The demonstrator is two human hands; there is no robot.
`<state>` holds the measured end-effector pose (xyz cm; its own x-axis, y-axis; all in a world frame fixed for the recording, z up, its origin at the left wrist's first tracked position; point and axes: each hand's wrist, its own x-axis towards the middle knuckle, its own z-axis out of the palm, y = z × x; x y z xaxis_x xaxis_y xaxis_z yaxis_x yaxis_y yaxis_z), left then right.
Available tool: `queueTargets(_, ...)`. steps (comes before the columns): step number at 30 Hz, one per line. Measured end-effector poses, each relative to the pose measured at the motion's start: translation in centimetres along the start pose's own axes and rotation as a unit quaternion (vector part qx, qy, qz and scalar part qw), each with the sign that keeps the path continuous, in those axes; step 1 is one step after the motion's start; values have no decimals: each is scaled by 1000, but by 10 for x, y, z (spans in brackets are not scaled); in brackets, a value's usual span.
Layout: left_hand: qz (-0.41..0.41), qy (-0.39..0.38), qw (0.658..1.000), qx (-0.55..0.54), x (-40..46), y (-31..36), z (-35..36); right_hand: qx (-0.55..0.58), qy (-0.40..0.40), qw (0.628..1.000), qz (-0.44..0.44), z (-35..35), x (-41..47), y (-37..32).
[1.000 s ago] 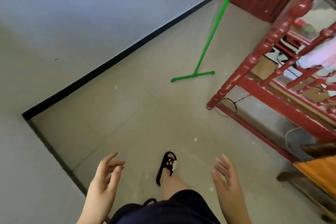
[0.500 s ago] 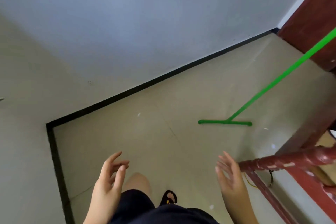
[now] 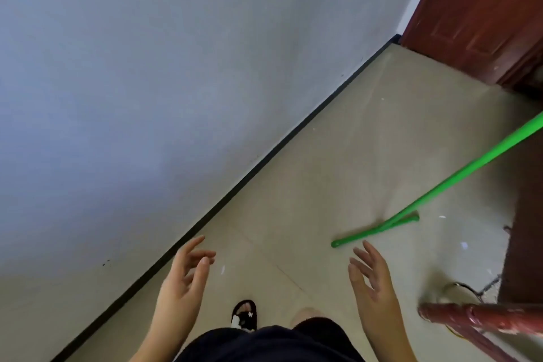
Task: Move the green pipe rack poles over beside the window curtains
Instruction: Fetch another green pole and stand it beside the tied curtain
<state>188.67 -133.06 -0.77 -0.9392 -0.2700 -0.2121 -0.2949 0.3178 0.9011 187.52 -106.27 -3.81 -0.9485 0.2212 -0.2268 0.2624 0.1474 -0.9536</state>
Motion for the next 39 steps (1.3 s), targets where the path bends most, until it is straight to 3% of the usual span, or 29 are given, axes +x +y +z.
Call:
queueTargets(10,48,-161,985,33,219,67,61,37,163,986,26,19,151,-33)
queueTargets(16,110,-185,976,19,332,129,121,38,207,978,-3,-4,271,-74)
queueTargets(20,128,-247,960,17,392,166,176,31,239,970,1,-20,321,-85)
queueTargets(23,146,-310,939,28,435,190,226,35,307,951,26,-36,349,-78)
queueTargets(30,224,-506,829,86,533,272,368,67,525,844,83,-71,410,-80)
queueTargets(34,287,-590,751,77,569,328,445,78,646,752,104,-88,437,-96)
queueTargets(37,324,-660,671,97,567,353,510,80,708,693,114,-106,442,-109)
queueTargets(39,357,-711,598,96,546,372,549,66,745,654,116,-122,441,-118)
